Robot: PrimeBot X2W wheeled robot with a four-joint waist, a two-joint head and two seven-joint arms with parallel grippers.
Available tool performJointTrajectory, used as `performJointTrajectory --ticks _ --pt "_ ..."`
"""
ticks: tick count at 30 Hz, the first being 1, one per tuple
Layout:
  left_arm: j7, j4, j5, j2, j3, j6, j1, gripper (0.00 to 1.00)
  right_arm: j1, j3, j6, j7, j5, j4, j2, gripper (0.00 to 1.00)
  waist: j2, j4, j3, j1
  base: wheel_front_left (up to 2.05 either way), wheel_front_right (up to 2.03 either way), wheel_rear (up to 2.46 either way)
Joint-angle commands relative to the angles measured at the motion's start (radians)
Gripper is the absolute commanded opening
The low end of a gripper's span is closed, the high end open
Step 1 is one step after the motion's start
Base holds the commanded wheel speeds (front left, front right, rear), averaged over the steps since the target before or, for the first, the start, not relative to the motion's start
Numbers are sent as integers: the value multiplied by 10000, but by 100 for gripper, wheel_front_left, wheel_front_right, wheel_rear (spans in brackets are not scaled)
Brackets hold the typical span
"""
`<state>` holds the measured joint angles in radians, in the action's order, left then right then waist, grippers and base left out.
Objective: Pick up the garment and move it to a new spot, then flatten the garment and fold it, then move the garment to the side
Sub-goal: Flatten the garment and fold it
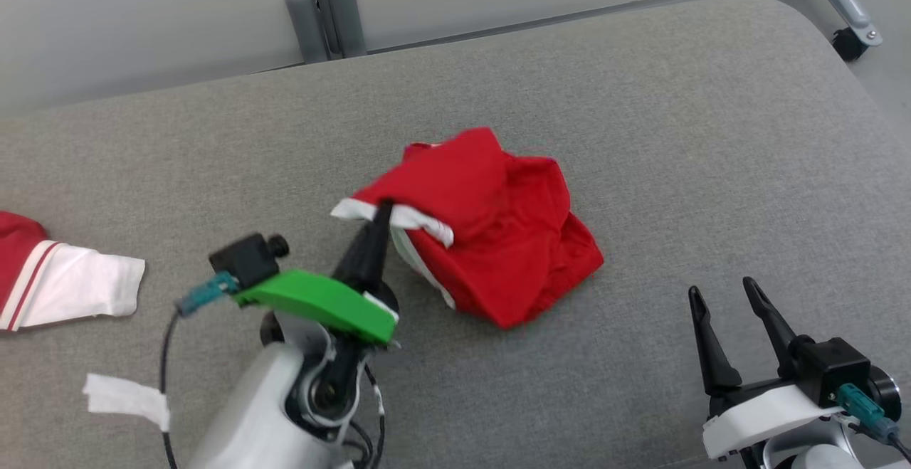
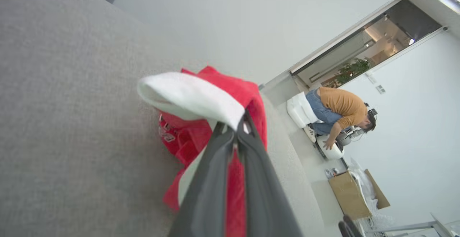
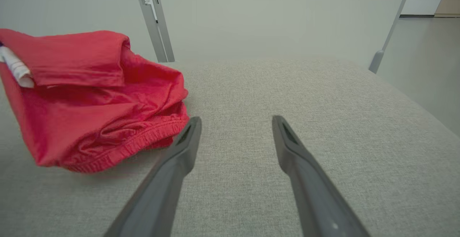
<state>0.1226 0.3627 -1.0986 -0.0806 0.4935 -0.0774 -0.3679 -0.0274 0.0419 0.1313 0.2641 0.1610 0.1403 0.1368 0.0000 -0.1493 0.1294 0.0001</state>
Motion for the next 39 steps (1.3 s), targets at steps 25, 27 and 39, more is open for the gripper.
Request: performJointTrajectory --ticks 25,27,39 --pt "-1266 598 1525 109 1946 616 -2962 0 442 674 -11 5 283 302 -31 100 0 -730 74 -1 0 0 0" --pt "-1055 863 1437 270 2577 450 -2771 0 558 690 -12 5 324 303 -72 100 0 -878 259 -1 0 0 0" --pt "-374 181 83 271 6300 197 -2206 100 489 311 -11 5 408 478 -424 100 0 -1290 685 -1 0 0 0"
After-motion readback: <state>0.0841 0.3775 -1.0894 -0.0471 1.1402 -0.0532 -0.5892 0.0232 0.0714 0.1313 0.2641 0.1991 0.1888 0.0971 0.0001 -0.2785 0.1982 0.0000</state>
